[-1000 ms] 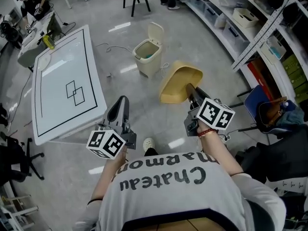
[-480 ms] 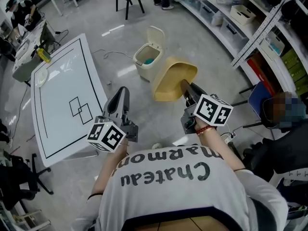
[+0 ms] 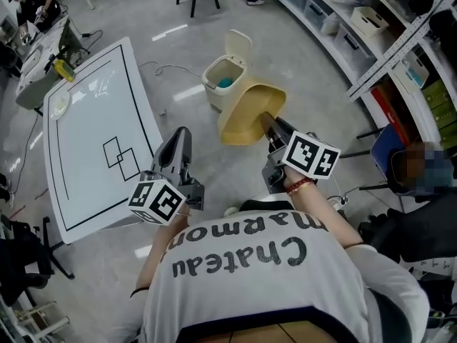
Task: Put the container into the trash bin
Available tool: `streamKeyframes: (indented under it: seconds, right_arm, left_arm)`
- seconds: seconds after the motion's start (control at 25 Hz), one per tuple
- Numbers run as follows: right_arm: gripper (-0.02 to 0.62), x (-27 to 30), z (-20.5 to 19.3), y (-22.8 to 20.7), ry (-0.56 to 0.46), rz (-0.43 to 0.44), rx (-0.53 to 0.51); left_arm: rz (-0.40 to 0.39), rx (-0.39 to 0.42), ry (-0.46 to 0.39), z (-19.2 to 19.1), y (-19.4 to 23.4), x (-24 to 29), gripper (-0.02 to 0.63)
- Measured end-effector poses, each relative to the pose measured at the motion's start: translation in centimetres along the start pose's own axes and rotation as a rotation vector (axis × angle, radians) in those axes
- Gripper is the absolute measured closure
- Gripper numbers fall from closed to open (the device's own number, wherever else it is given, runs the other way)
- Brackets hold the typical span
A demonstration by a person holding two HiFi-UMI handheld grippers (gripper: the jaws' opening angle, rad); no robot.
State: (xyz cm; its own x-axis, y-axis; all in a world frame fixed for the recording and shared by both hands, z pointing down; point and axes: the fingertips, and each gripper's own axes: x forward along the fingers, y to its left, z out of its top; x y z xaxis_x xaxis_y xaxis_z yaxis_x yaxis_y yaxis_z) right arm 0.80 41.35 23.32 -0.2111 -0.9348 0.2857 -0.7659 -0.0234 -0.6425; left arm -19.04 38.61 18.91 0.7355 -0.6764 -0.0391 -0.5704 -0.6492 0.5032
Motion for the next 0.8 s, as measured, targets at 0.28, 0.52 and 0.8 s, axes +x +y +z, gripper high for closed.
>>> streamKeyframes:
  seconds: [0.28,0.52,0.8]
  right_arm:
    - [0.561,1.6,0.1,-1.8,0.023,-0.032,0.019]
    - [0.561,4.6,1.6,-3.6,0.034,-0.033,0.032]
    - [0.561,11.3,5.2,-6.1,0.082,-0.004,0.033]
  left_arm:
    - [0.034,-0.005,0.015,-0.6,1.8,0.9,0.578]
    - [0.042,-0.004,0.018,-0.7,3.1,4.1,0.578]
    - [0.098,-0.012,0.003,0.3,5.9,10.3,0.578]
